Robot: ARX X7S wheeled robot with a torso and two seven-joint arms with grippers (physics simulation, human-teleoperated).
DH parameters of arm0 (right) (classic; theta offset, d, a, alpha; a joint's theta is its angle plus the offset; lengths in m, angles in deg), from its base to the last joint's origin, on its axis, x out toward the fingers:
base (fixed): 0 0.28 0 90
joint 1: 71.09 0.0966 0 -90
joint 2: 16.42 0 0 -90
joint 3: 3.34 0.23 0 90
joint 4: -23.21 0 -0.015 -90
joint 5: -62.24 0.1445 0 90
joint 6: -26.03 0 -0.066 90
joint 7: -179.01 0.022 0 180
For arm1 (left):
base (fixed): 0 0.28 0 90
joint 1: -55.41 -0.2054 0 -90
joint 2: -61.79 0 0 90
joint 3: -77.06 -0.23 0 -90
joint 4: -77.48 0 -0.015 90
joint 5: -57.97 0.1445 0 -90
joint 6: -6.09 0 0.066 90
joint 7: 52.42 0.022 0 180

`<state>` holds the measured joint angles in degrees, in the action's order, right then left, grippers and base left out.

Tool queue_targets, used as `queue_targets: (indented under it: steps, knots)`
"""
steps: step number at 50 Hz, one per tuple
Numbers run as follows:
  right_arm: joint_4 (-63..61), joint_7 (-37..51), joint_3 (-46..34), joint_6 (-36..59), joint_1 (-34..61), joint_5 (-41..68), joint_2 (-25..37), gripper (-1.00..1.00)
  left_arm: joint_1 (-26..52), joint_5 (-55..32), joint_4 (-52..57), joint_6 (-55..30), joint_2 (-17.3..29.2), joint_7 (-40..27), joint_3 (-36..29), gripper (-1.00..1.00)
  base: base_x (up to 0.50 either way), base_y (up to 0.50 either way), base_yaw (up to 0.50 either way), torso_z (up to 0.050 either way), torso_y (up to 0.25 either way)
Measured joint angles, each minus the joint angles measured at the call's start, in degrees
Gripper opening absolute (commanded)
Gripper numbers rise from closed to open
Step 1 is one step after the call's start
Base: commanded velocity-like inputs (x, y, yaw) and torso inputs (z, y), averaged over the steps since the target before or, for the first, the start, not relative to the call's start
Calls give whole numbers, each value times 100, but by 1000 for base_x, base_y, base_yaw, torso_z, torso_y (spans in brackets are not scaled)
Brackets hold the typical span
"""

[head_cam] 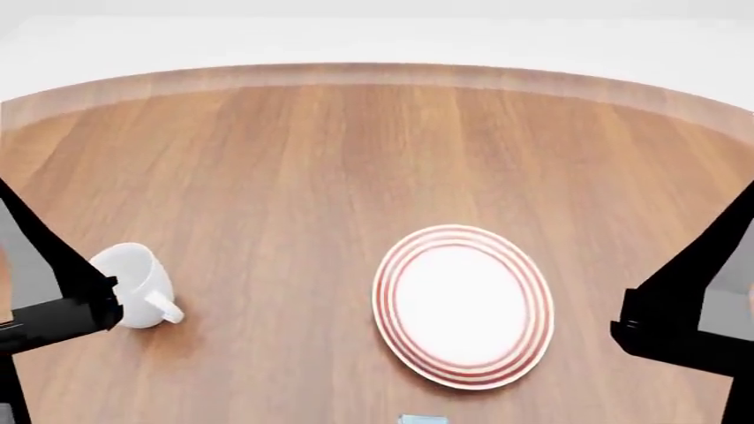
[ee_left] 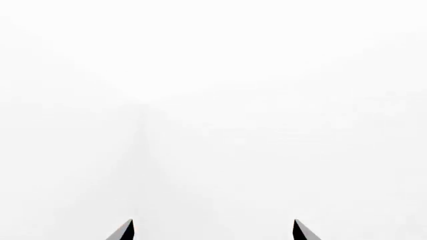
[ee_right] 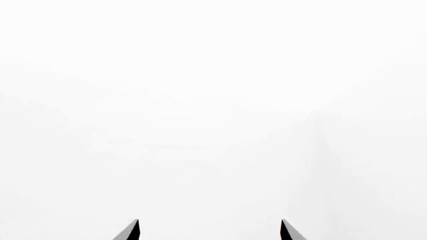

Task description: Pick up the white mug and put it on the plate, and put the chocolate pudding to the right of the plate.

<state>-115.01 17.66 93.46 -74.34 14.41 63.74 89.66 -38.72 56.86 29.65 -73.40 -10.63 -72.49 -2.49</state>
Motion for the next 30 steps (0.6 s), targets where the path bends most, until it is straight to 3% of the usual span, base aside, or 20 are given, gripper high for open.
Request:
queue_targets:
  steps: [13,30]
  knots:
    - [-20,27,-24,13,-9,-2,35,100,34,-95,102,-323,-95,-142,-24,100,0,0,0,0,-6]
    - [-29,62,-54,21,-23,23,78,100,884,-1038,399,-3007,-570,-863,-118,100,0,0,0,0,0]
